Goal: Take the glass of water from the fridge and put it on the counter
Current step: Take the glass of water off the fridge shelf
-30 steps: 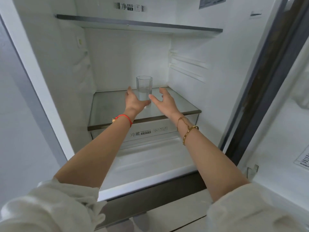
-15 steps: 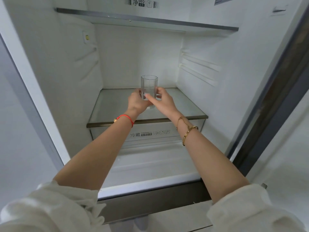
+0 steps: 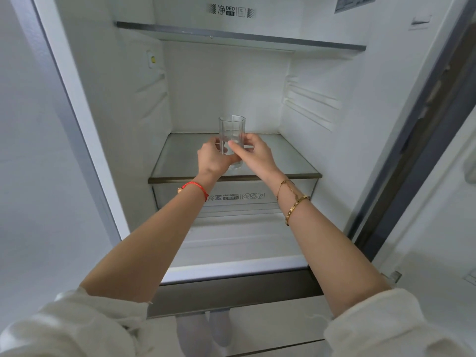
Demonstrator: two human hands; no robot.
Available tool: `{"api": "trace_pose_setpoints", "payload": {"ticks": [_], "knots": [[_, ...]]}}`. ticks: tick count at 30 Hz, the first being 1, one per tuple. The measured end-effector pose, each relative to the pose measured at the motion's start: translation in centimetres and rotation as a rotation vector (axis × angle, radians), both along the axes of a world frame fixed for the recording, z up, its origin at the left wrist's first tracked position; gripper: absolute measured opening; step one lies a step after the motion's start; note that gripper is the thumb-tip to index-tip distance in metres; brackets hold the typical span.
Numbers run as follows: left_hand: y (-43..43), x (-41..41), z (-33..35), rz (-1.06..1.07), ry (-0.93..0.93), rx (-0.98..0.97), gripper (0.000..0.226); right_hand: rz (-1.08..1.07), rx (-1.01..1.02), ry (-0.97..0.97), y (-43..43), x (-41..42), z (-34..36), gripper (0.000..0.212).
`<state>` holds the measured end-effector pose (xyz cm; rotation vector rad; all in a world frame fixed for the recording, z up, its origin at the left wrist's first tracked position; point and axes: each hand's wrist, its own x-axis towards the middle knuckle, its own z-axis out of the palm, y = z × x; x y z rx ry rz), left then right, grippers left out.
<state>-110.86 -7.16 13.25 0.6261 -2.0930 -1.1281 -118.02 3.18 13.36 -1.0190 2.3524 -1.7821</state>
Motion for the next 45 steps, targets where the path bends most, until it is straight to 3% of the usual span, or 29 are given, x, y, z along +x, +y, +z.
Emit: {"api": "trace_pose_setpoints", "payload": {"ticks": [9,14,23,31,39,45], "knots": [[1.8,5.2,1.6,0.001,0.056,-0.073,0.056,-0.017,-0.138,-0.019,1.9,4.9,1.0,0.055],[4.0,8.0,0.6,-0.057,0.073,-0.058,0.056,-0.084,-0.137,-0.021,4.6,8.4,0.2,0.036],[8.3,12.7,-1.5,-0.108,0.046,-0.067,0.053,-0.127,-0.131,-0.04,9.3,13.5,-1.8,0.041],[13.8,18.2,-3.8,-0.043,0.04,-0.045,0.04,-0.034,-0.106,-0.078,14.7,18.8,-3.4,0.044],[20.1,25.2,-6.7,0.012,0.002,-0.006,0.055,0.03,-0.035,-0.119,21.0,25.6,-5.3,0.048],[23.4,31.6,-7.9,0.027,-0.005,0.057,0.042,0.068,-0.01,-0.131,23.7,31.1,-6.8,0.047]]}}
